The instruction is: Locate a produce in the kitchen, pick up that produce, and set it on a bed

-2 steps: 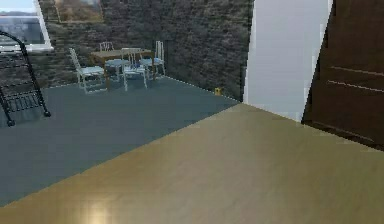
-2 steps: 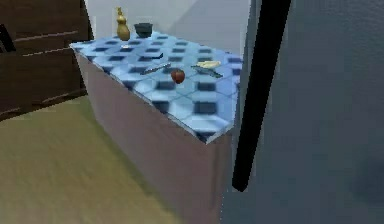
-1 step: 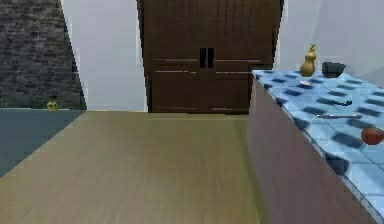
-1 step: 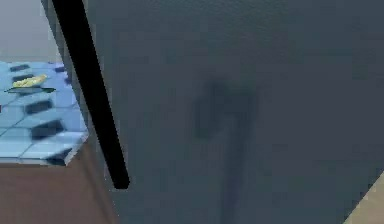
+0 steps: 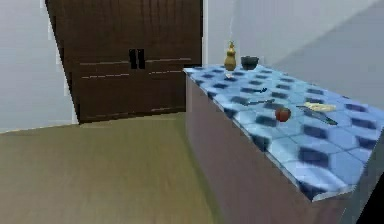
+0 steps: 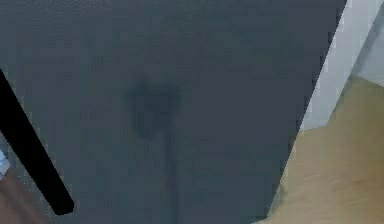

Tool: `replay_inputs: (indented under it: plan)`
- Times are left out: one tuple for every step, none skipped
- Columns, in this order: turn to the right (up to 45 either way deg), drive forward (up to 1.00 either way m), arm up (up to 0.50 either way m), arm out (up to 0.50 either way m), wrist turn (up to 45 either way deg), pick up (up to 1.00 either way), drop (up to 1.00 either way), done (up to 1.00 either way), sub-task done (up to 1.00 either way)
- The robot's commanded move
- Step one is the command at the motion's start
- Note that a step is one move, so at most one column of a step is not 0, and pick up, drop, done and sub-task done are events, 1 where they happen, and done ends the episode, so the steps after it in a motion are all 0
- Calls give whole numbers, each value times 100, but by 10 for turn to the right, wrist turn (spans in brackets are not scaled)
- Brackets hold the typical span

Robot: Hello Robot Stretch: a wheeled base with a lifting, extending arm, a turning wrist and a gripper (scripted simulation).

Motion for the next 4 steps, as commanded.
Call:
replay_inputs:
  plan:
    - [0,70,0,0,0,0,0,0,0]
    - [-300,0,0,0,0,0,0,0,0]
    - [0,0,50,0,0,0,0,0,0]
    - [0,0,38,0,0,0,0,0,0]
